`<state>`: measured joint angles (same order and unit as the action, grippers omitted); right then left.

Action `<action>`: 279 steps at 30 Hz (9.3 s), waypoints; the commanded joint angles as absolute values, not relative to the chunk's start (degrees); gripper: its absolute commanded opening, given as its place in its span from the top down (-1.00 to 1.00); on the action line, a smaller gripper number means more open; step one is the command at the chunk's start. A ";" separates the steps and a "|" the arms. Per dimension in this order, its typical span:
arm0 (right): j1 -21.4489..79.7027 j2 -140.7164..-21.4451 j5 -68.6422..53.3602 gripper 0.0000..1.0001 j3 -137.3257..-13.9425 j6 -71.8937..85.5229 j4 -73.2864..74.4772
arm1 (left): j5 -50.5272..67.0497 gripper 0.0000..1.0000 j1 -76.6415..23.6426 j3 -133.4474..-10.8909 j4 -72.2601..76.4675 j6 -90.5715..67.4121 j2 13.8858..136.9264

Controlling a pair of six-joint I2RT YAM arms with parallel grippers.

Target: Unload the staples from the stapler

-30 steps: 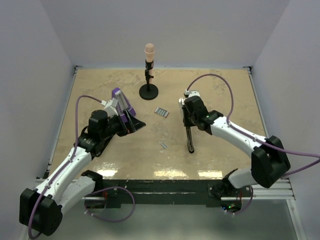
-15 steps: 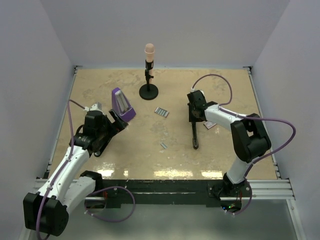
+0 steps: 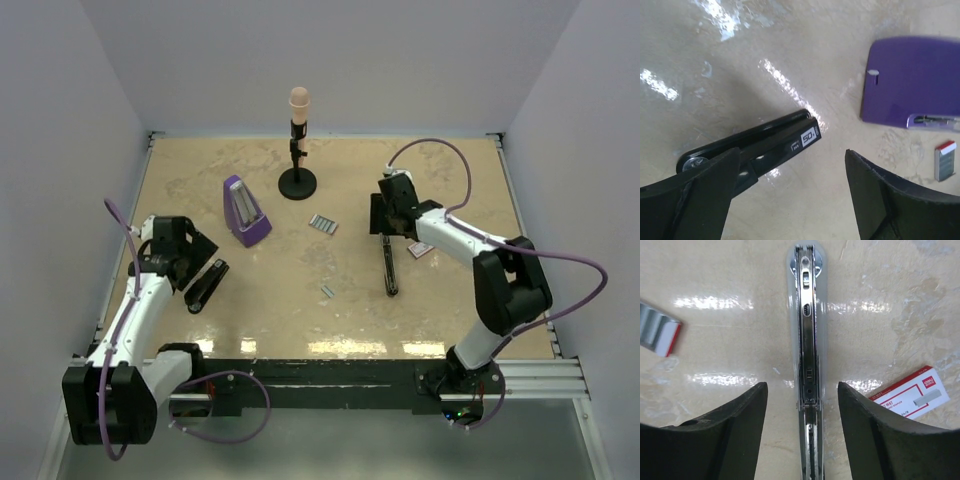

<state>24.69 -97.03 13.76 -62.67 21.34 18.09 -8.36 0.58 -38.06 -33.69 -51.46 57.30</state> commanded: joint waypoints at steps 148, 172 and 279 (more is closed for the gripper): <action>62.84 -91.14 2.64 1.00 -50.98 2.64 -42.19 | 50.18 -0.58 15.56 -15.56 2.80 -47.63 50.89; 62.84 -93.25 2.29 1.00 -52.91 7.47 -45.53 | 48.26 -0.46 10.99 -12.31 12.74 -56.42 50.54; 50.10 -76.78 -35.82 -0.88 -43.32 20.39 -17.57 | 63.28 1.00 13.36 -21.53 11.33 -53.26 45.79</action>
<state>52.23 -70.08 -22.74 -40.42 22.26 -11.77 56.60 13.52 -21.30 4.75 -49.87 47.57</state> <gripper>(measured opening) 0.946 0.349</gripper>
